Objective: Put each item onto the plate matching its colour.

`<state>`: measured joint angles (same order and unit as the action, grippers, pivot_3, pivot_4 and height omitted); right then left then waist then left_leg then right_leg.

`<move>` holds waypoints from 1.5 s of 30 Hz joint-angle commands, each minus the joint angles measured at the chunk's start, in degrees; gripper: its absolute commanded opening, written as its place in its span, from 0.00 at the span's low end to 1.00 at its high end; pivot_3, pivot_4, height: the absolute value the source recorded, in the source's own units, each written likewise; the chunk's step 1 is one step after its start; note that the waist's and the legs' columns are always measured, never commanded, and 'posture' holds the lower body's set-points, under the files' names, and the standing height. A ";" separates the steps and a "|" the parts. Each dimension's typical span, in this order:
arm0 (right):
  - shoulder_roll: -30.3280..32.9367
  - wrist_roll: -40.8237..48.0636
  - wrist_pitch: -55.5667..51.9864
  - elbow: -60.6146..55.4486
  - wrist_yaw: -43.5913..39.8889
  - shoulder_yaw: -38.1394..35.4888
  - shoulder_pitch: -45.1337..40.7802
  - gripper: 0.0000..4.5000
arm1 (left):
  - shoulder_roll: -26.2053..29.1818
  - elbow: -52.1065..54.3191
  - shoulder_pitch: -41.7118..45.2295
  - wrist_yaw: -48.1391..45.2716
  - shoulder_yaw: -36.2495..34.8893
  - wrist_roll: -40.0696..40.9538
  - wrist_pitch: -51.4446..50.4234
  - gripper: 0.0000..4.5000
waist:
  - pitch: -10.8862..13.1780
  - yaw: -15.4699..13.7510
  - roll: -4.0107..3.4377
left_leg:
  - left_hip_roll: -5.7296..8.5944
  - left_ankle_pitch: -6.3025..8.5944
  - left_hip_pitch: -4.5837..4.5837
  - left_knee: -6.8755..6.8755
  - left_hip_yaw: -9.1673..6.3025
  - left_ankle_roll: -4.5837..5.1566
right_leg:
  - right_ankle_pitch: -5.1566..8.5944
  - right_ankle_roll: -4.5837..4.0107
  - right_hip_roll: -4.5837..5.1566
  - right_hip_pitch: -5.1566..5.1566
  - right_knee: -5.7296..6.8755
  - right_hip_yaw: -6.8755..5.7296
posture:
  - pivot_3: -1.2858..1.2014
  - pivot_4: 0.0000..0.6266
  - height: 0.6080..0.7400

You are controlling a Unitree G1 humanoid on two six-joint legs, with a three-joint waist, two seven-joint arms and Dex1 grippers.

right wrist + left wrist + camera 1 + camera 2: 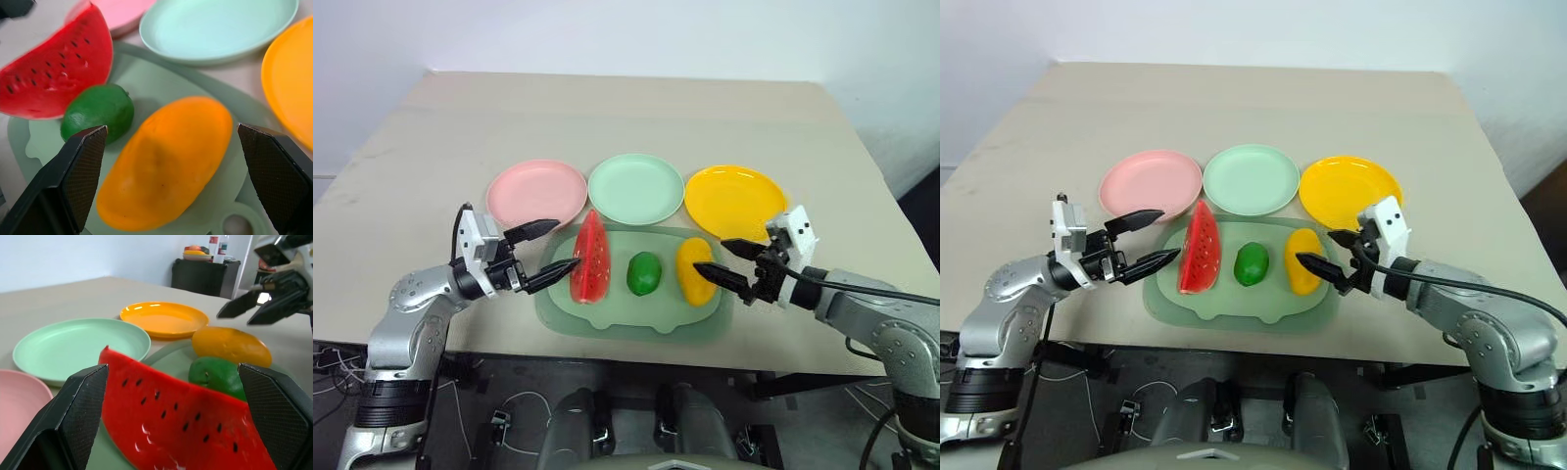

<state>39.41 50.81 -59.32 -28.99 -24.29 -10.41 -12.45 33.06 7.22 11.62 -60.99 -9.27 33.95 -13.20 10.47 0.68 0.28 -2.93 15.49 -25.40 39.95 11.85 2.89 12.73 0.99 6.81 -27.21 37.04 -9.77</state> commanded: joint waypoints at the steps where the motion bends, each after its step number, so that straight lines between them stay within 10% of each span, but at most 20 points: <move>1: -1.41 2.52 -4.61 0.80 3.13 -0.26 -3.66 1.00 | 0.14 2.30 1.53 0.23 0.93 0.29 -0.63 0.99 | 0.00 0.01 0.00 | 0.00 0.00 0.00 0.00 0.00 0.00 | 0.00 0.00 0.00 0.00 0.00 0.00 | 0.52 0.24 0.67; 16: -7.24 1.76 -20.31 4.22 12.15 1.80 -10.76 1.00 | -1.23 0.86 1.72 0.86 1.75 -1.18 0.39 0.99 | 0.00 0.03 0.00 | 0.00 -0.01 -0.04 0.01 0.04 0.00 | -0.13 0.06 -0.01 -0.03 0.04 0.00 | 0.52 0.24 0.67; 22: -5.61 0.79 -18.44 2.37 9.77 1.13 -10.84 0.71 | -1.01 0.97 1.54 1.01 1.17 -1.00 0.22 1.00 | 0.00 0.06 0.00 | 0.00 -0.01 -0.04 0.00 0.05 0.00 | -0.11 0.10 -0.02 -0.04 0.03 0.00 | 0.52 0.24 0.67; 28: -4.38 2.22 -17.26 2.25 7.00 -2.21 -13.92 0.71 | -0.70 0.80 1.10 1.36 0.19 -0.91 0.62 1.00 | 0.00 0.07 -0.01 | 0.00 0.00 -0.04 0.00 0.05 0.00 | -0.10 0.11 -0.02 -0.04 0.03 0.00 | 0.52 0.24 0.67; 45: -6.66 -27.62 7.12 47.59 8.17 7.73 -35.47 0.71 | -0.47 1.68 -1.74 3.18 -2.00 -0.78 2.07 1.00 | 0.05 0.65 -0.08 | -0.03 -0.06 -0.10 -0.04 0.30 -0.06 | -0.16 0.13 -0.04 -0.26 0.19 0.10 | 0.52 0.24 0.67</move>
<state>33.21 24.95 -54.53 17.18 -16.03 -2.44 -46.03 32.30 7.34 9.76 -58.07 -9.89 33.00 -12.38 10.51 1.32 0.20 -2.97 15.43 -25.49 39.90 12.15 2.81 12.57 1.12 6.77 -27.47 37.24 -9.68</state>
